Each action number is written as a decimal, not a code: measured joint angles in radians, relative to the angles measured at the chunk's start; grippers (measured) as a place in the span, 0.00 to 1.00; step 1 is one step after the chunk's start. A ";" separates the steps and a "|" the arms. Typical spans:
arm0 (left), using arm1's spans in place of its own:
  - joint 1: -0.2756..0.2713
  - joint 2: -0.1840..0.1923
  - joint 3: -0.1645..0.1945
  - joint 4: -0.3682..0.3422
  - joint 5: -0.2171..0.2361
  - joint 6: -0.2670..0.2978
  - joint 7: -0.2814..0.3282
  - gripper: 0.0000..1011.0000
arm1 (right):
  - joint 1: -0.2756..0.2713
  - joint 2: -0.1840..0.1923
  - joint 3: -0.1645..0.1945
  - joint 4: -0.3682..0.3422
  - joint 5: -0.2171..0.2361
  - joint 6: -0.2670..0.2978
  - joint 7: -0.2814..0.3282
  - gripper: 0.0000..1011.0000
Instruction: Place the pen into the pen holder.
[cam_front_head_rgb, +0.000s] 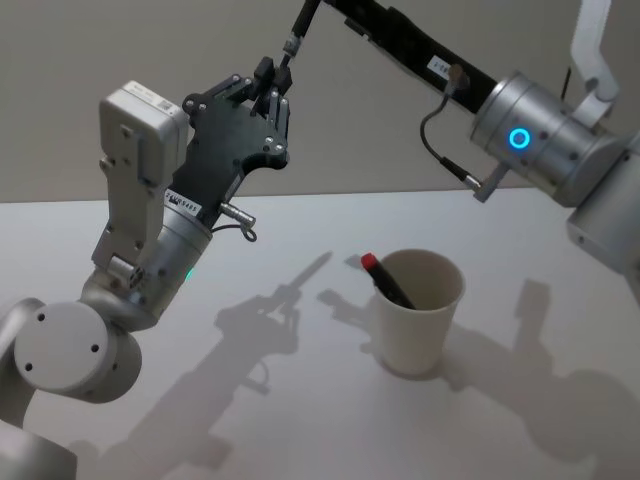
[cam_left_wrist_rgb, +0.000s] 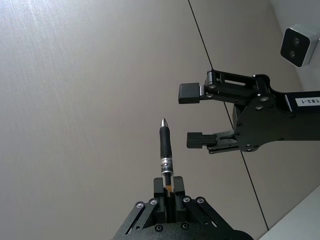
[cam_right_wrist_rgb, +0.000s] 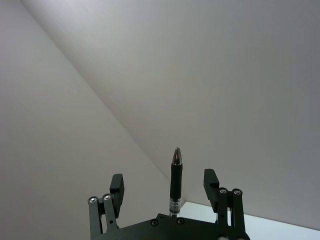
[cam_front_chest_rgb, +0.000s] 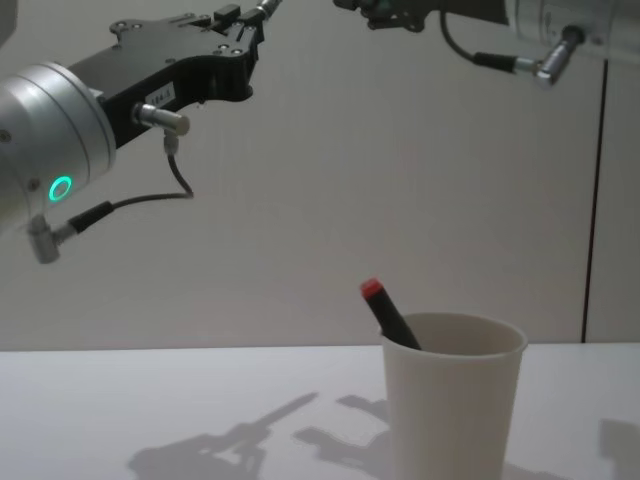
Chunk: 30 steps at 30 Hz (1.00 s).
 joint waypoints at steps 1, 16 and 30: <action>0.000 0.000 0.000 0.001 -0.001 0.000 0.000 0.11 | 0.003 -0.004 -0.003 0.006 -0.003 -0.005 0.001 0.99; -0.001 0.001 -0.008 0.010 -0.005 0.000 -0.010 0.11 | 0.027 -0.032 -0.037 0.062 -0.030 -0.039 0.012 0.99; -0.006 -0.004 -0.013 0.019 -0.002 0.007 -0.016 0.11 | 0.043 -0.046 -0.058 0.115 -0.054 -0.062 0.014 0.99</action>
